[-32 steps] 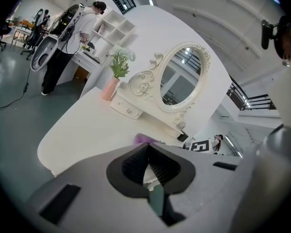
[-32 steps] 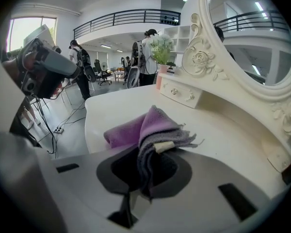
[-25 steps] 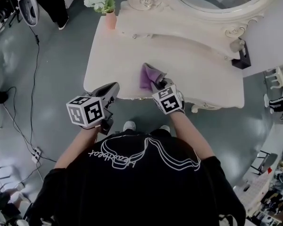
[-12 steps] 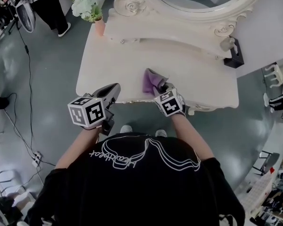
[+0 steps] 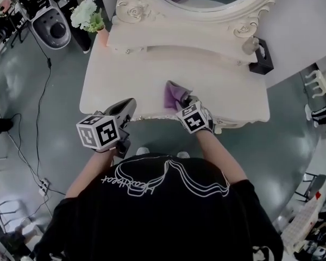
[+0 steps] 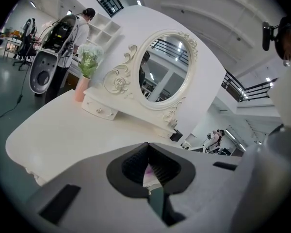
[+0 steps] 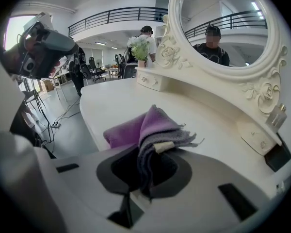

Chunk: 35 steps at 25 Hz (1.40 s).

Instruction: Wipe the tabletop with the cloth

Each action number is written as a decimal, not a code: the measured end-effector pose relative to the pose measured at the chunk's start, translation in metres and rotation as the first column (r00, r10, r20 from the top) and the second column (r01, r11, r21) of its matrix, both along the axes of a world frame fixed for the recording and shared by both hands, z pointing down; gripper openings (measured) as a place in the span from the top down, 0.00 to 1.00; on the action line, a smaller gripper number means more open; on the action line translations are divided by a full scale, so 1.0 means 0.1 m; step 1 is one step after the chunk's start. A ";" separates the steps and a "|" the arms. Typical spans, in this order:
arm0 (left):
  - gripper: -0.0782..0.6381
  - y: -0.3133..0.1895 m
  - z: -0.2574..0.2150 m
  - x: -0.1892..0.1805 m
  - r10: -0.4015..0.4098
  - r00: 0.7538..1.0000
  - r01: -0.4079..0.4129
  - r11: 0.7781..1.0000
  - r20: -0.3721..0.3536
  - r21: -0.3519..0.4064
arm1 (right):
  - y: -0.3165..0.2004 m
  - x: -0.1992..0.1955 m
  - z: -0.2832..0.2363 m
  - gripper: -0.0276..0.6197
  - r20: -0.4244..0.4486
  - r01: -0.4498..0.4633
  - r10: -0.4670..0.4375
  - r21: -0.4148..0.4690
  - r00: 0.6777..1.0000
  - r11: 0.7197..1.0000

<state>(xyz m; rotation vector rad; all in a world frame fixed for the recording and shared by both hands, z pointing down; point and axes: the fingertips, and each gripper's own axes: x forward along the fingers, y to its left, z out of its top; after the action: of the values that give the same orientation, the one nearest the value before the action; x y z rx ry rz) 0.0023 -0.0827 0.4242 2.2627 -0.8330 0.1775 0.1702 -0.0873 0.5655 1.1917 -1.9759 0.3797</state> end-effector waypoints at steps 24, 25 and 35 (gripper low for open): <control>0.88 0.25 -0.15 0.80 0.020 0.999 -0.020 1.000 0.029 0.010 | 0.27 0.99 -0.01 0.89 0.008 -0.035 0.035 -0.008 0.999 0.999; 0.88 0.26 -0.15 0.85 0.027 0.999 -0.027 1.000 0.027 0.005 | 0.28 1.04 0.00 0.89 0.010 -0.042 0.042 -0.006 0.999 0.999; 0.89 0.30 -0.17 1.34 0.087 0.995 -0.087 0.996 0.047 0.005 | 0.43 1.57 -0.01 0.89 0.015 -0.101 0.101 0.000 0.995 0.995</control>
<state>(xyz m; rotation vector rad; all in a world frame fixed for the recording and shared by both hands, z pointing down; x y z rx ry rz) 0.1366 -0.0522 0.4069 2.3109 -0.7605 0.2687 0.3276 -0.0444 0.5640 1.2967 -1.9336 0.4410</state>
